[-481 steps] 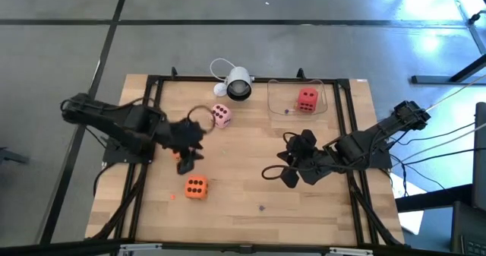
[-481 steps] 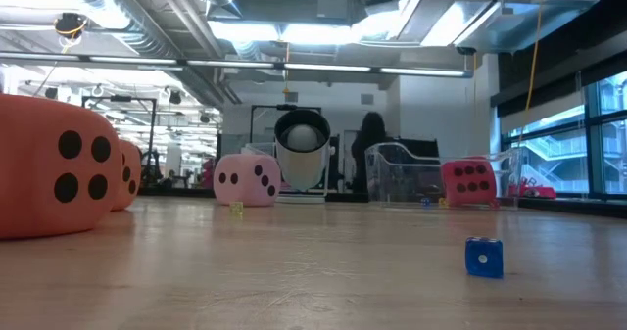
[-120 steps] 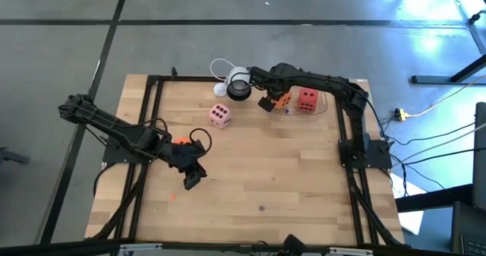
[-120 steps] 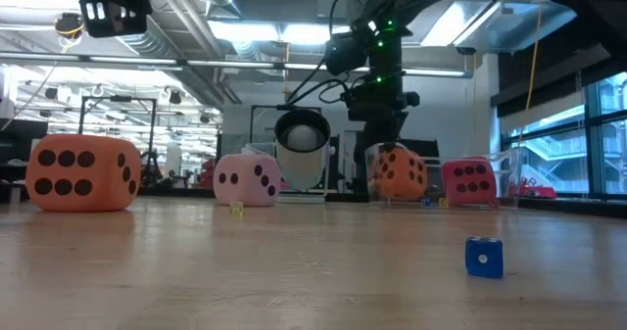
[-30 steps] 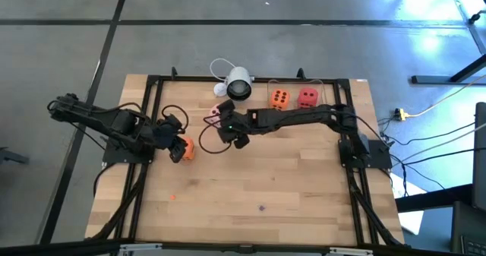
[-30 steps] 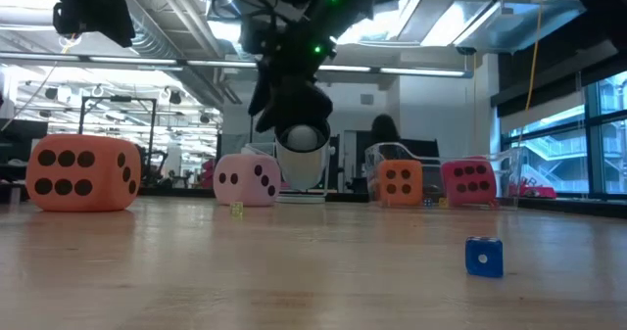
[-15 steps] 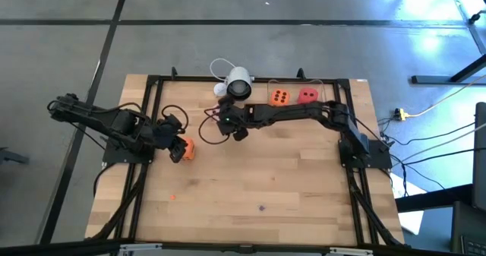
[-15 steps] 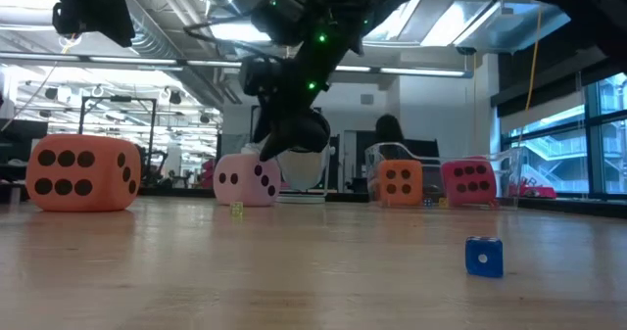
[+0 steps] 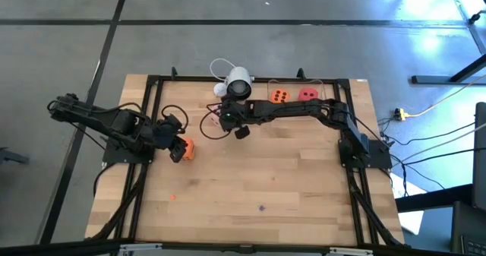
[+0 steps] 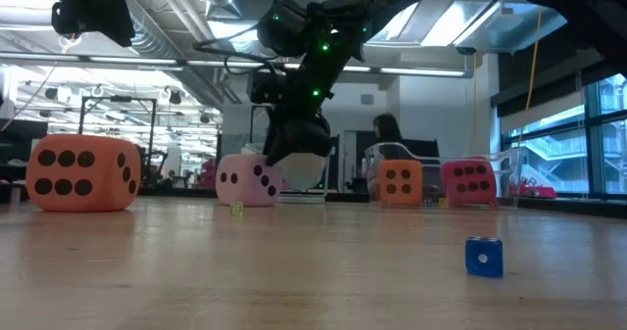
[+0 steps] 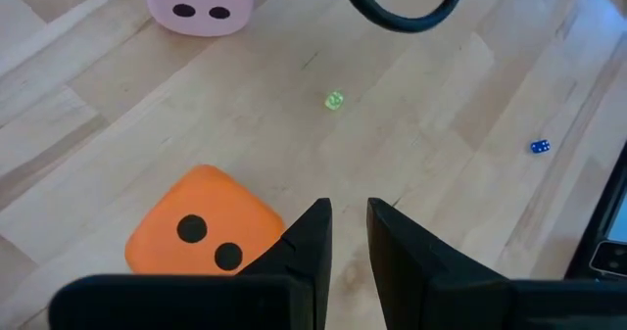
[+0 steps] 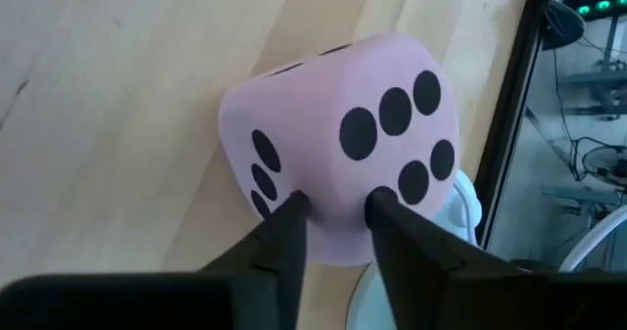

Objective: Pick & Place Dice
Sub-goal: Put the large pink dice into the transparent container

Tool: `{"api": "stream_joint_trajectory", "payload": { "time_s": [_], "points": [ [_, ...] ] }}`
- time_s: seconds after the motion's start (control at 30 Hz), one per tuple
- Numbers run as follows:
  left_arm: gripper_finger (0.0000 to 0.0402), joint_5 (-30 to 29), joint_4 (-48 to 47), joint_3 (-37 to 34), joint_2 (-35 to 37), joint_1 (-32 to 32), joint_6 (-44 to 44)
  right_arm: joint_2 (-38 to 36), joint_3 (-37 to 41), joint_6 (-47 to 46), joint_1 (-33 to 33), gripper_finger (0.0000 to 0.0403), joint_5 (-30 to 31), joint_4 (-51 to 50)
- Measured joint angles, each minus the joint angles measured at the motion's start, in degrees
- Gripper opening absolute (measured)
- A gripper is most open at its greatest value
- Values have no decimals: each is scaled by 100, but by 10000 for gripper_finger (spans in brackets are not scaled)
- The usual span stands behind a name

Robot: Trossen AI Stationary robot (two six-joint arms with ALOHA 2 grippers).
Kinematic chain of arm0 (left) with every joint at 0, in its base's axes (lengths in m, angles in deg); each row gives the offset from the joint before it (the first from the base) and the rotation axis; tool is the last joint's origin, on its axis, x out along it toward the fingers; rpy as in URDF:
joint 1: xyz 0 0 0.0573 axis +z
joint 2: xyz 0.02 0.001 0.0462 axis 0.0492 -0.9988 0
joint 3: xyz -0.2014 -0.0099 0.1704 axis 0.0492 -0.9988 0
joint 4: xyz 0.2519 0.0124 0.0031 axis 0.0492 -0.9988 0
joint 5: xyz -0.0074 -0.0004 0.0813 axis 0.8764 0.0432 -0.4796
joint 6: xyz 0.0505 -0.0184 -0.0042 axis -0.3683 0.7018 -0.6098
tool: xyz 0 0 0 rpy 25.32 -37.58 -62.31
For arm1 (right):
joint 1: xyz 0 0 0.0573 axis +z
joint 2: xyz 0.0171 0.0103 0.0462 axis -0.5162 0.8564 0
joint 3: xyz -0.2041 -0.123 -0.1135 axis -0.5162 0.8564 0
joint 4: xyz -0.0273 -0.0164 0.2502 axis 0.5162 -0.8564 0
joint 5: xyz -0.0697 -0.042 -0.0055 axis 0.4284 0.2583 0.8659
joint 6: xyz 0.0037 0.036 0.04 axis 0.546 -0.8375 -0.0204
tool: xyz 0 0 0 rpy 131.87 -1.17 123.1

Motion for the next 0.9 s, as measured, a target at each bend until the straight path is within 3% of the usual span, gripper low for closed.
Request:
{"api": "stream_joint_trajectory", "payload": {
  "time_s": [0.13, 0.47, 0.9],
  "points": [
    [63, 1, 4, 0, 0, 0, 38, 0, 0, -25, 6, 63, -15, 35],
    [63, -1, 4, 0, 0, -2, 80, -5, -7, -402, 30, 8, 107, 4],
    [63, 18, 16, 0, 0, -2, 82, -125, 13, -1004, 365, 1, 568, -1107]
  ]
}}
